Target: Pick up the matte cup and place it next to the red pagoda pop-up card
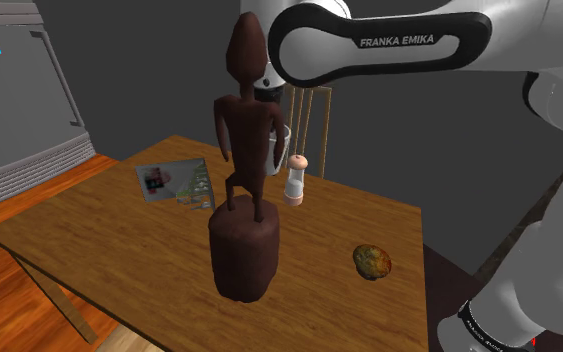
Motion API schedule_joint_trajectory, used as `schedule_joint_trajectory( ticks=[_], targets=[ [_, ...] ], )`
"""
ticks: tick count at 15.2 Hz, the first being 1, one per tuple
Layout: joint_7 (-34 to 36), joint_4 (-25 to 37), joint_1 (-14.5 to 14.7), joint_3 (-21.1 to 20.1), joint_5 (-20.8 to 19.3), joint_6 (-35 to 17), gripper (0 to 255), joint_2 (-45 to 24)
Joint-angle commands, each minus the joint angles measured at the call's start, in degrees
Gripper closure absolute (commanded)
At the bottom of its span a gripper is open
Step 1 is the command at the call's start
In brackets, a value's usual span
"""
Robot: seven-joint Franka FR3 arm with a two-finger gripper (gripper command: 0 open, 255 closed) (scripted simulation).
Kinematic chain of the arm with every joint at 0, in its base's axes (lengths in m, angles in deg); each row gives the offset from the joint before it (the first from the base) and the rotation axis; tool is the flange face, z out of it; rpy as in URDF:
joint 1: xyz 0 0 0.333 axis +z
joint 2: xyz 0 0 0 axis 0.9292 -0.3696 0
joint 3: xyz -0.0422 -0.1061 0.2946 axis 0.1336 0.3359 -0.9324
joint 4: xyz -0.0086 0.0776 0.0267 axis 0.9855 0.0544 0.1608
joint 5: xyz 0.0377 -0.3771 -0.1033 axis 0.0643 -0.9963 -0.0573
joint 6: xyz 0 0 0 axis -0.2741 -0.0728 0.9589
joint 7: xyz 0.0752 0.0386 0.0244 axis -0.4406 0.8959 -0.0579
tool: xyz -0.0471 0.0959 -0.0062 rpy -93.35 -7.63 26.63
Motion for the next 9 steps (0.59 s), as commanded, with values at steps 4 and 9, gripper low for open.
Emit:
schedule_joint_trajectory(
  ticks=[4,9],
  targets=[
    [2.53,4.64,1.91,-0.57,-2.50,0.27,255,-5.25],
    [3.14,0.41,1.56,-0.43,-2.56,-3.63,255,-4.95]
  ],
)
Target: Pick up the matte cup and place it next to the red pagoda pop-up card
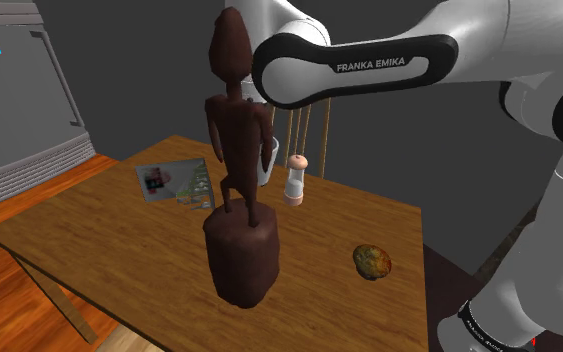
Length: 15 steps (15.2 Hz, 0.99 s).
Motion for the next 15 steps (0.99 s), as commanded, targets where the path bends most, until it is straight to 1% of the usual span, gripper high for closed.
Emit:
schedule_joint_trajectory(
  ticks=[1,15],
  targets=[
    [0.24,-1.59,-0.11,0.06,-0.11,-1.60,255,-0.03],
    [2.53,-10.69,-0.41,0.57,-1.61,-11.63,255,-1.29]
  ],
)
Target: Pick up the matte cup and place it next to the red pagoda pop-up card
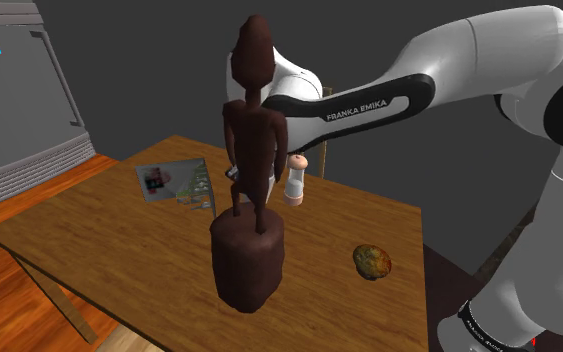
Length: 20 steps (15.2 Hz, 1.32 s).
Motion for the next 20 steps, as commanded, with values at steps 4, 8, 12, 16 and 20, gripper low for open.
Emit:
schedule_joint_trajectory(
  ticks=[4,8,12,16,20],
  targets=[
    [0.97,-2.40,0.06,0.27,-0.93,-3.32,255,-1.09],
    [1.86,-4.20,0.15,0.53,-1.79,-5.93,255,-2.09],
    [2.82,-5.77,0.30,0.85,-2.78,-8.47,255,-3.27],
    [3.84,-7.11,0.51,1.24,-3.88,-10.94,255,-4.60],
    [4.00,-7.29,0.55,1.30,-4.05,-11.28,255,-4.80]
  ],
)
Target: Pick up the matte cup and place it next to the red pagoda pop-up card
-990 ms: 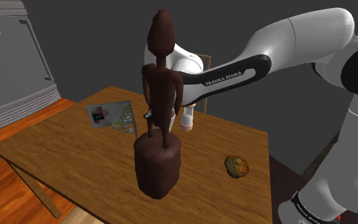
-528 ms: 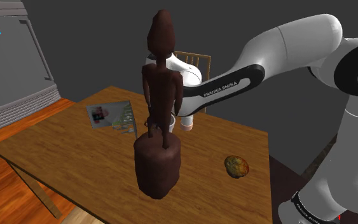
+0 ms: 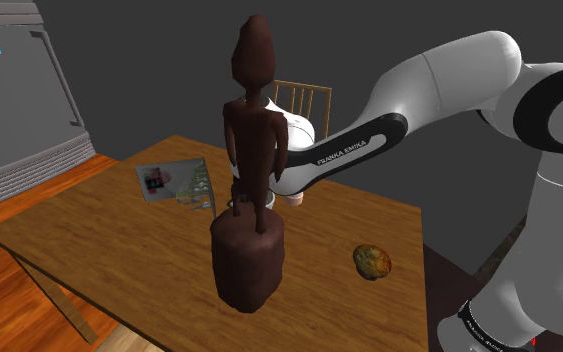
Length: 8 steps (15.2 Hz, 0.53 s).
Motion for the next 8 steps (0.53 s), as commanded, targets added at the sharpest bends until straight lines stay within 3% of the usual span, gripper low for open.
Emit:
schedule_joint_trajectory(
  ticks=[1,4,5,8],
  targets=[
    [0.03,-0.01,0.01,0.01,-0.03,-0.06,255,-0.01],
    [0.03,-0.01,0.01,0.01,-0.03,-0.06,255,0.00],
    [0.03,-0.03,0.01,0.01,-0.02,-0.06,0,0.00],
    [0.02,-0.02,0.00,0.01,-0.03,-0.07,0,0.00]
  ],
)
